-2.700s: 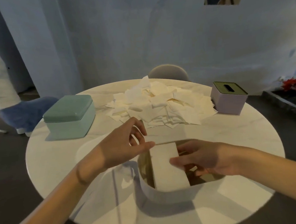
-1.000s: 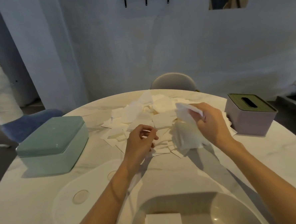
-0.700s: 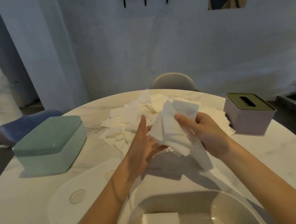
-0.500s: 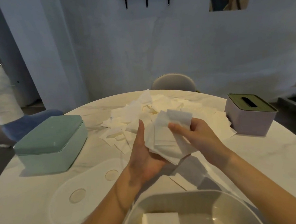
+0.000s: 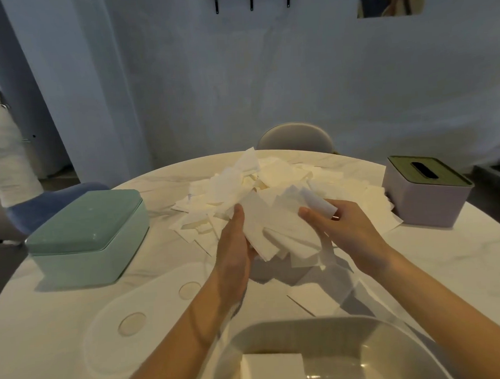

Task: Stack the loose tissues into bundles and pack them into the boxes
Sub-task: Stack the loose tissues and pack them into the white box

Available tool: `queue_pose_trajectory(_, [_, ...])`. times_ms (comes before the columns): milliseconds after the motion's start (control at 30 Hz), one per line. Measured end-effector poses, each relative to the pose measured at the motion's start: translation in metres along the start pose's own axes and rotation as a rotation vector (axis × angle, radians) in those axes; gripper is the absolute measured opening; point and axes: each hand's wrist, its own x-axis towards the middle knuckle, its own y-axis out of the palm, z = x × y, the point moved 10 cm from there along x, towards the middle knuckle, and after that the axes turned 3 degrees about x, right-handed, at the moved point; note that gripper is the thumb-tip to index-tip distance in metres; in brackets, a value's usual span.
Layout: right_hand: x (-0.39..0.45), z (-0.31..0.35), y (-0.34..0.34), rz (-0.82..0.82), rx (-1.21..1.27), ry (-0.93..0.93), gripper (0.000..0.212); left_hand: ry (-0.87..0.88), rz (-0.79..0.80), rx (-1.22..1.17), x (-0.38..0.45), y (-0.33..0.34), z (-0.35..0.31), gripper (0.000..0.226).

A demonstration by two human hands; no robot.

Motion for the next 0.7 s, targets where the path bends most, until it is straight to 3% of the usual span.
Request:
queue_pose_trajectory(100, [0.003, 0.001, -0.005, 0.03, 0.034, 0.037, 0.014, -0.032, -0.039, -0.223, 0.013, -0.011, -0.008, 0.042])
queue_pose_trajectory(200, [0.006, 0.005, -0.005, 0.075, 0.079, 0.073, 0.035, -0.104, -0.027, -0.321, 0.018, -0.016, -0.012, 0.035])
queue_pose_trajectory(300, [0.002, 0.015, 0.0, 0.148, 0.125, 0.068, 0.046, -0.162, 0.027, -0.236, 0.017, -0.016, -0.006, 0.041])
queue_pose_trajectory(433, [-0.01, 0.025, 0.019, 0.325, 0.106, 0.033, 0.042, -0.247, 0.156, -0.103, 0.007, 0.0, 0.019, 0.04])
queue_pose_trajectory(500, [-0.01, 0.025, 0.023, 0.278, -0.034, -0.038, 0.039, -0.271, 0.208, -0.061, -0.001, 0.013, 0.026, 0.038])
queue_pose_trajectory(600, [-0.008, 0.032, 0.022, 0.139, -0.397, -0.249, 0.044, -0.316, 0.277, -0.16, -0.015, 0.035, 0.028, 0.053])
queue_pose_trajectory(700, [-0.006, 0.03, 0.019, 0.152, -0.467, -0.219, 0.053, -0.24, 0.281, -0.126, -0.015, 0.033, 0.023, 0.054])
